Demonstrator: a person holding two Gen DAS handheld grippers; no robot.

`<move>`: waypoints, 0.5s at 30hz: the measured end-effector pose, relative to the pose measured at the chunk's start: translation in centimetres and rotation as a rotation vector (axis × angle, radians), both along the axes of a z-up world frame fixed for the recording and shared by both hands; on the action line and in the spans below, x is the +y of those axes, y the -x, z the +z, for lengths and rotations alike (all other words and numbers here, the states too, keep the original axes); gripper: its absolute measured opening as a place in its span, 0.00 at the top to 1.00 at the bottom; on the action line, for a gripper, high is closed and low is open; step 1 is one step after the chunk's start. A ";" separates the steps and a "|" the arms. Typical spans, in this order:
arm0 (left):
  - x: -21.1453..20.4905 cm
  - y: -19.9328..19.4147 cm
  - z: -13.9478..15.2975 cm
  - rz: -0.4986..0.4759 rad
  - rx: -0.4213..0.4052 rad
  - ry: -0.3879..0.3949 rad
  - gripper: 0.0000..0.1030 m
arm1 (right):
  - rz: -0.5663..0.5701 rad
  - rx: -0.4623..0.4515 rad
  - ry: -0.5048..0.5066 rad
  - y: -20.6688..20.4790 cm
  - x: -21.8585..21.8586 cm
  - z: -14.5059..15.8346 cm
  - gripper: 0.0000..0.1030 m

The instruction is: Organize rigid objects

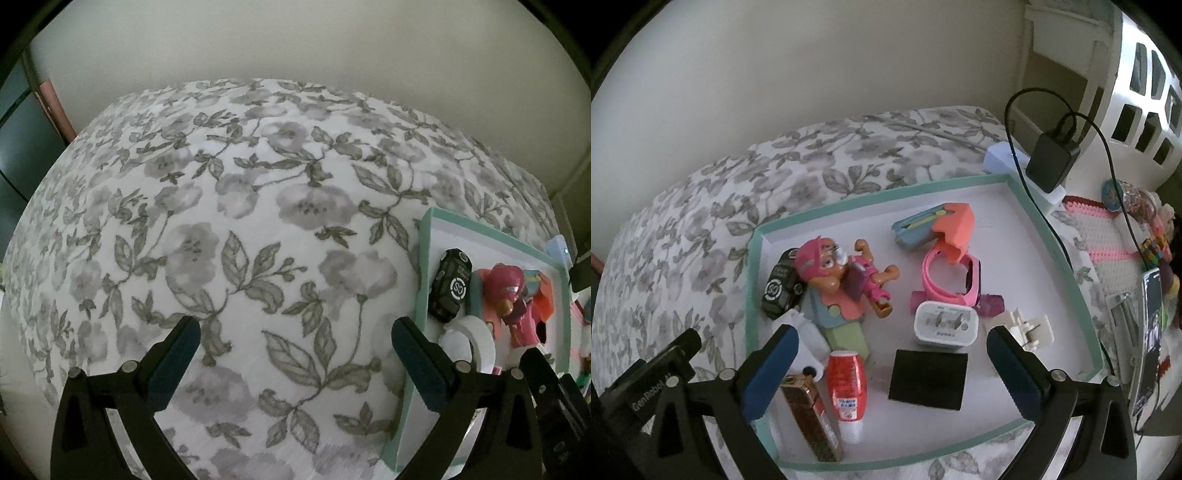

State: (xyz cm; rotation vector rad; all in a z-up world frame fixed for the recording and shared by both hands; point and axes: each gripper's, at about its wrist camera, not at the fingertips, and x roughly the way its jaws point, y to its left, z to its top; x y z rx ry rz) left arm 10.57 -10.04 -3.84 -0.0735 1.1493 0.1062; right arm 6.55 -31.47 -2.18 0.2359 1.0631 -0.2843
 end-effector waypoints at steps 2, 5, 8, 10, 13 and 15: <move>0.2 0.6 0.5 -0.005 -0.018 -0.006 0.00 | 0.001 -0.006 -0.011 0.3 0.3 0.2 0.00; 0.3 1.3 1.3 -0.022 -0.042 -0.019 0.00 | 0.000 -0.027 -0.023 0.9 0.9 0.7 0.00; 0.1 2.3 2.1 -0.053 -0.067 -0.064 0.00 | 0.007 -0.051 -0.021 1.6 1.7 1.4 0.00; -0.1 3.2 2.5 -0.079 -0.086 -0.108 0.00 | 0.018 -0.054 -0.013 2.1 2.2 1.6 0.00; 0.2 4.6 3.0 -0.095 -0.116 -0.163 0.00 | 0.030 -0.047 0.004 2.7 2.9 1.6 0.00; 0.7 5.1 3.3 -0.087 -0.120 -0.169 0.00 | 0.044 -0.040 0.009 3.0 3.2 1.6 0.00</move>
